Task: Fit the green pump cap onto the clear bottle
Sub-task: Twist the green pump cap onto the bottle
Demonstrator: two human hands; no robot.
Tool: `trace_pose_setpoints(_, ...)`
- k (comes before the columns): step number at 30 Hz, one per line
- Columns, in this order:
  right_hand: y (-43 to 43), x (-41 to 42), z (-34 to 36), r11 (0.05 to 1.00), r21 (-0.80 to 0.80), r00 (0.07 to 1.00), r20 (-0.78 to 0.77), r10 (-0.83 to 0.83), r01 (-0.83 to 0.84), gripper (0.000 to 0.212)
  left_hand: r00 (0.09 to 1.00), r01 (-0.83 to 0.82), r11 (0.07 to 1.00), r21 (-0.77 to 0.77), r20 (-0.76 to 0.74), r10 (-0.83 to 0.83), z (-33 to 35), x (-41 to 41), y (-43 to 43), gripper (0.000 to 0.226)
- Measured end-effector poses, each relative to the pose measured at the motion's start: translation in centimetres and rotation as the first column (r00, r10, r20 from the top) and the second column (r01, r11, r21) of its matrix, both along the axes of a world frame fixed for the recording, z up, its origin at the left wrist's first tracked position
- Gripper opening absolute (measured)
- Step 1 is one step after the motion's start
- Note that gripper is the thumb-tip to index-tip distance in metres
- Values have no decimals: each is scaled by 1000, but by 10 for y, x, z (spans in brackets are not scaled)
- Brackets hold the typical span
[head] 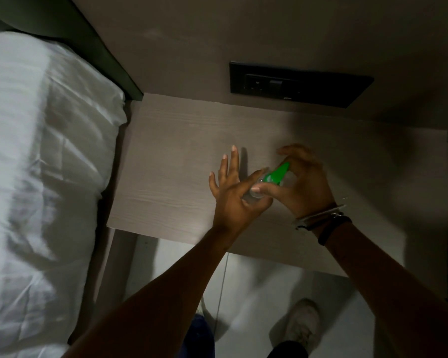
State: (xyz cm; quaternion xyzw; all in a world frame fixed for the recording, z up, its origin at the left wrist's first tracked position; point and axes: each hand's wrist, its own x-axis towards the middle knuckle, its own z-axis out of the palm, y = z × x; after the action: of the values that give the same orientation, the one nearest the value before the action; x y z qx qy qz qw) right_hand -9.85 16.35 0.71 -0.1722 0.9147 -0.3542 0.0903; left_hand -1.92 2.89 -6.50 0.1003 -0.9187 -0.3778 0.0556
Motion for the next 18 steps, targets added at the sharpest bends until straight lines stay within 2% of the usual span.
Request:
trace_pose_setpoints(1, -3, 0, 1, 999, 52, 1000, -12, -1, 1, 76, 1000, -9, 1000, -10, 9, 9, 0, 0, 0, 49)
trace_pose_setpoints(3, -5, 4, 0, 995, 76, 998, 21, 65, -66, 74, 999, -27, 1000, -15, 20, 28, 0, 0, 0, 48)
trace_pose_setpoints(6, 2, 6, -2, 988, -66, 988, 60, 145, -141, 47, 1000, -18, 1000, 14, -7, 18, -2, -1, 0, 45)
trace_pose_setpoints(8, 4, 8, -1, 996, -36, 996, -5, 87, -88, 37, 1000, -12, 1000, -3, -16, 12, -4, -1, 1, 45)
trace_pose_setpoints(10, -1, 11, 1, 995, 100, 995, -99, -10, 20, 52, 1000, -15, 1000, -10, -24, 15, -3, 1, 2, 43)
trace_pose_setpoints(12, -8, 14, 1, 979, 190, 987, -155, -49, 79, 72, 1000, -24, 1000, -7, -11, 24, -1, 1, 2, 52)
trace_pose_setpoints(14, -9, 15, 0, 985, 156, 995, -69, -67, 77, 83, 999, -35, 999, -13, 0, 35, 1, 0, 2, 52)
trace_pose_setpoints(16, -6, 13, -3, 998, 51, 999, 40, -33, 30, 72, 999, -29, 1000, 5, -24, 30, 1, -1, 0, 46)
trace_pose_setpoints(18, -2, 14, -3, 1000, 19, 1000, -6, 14, -14, 44, 1000, -18, 999, 26, -23, 19, 1, -2, 0, 54)
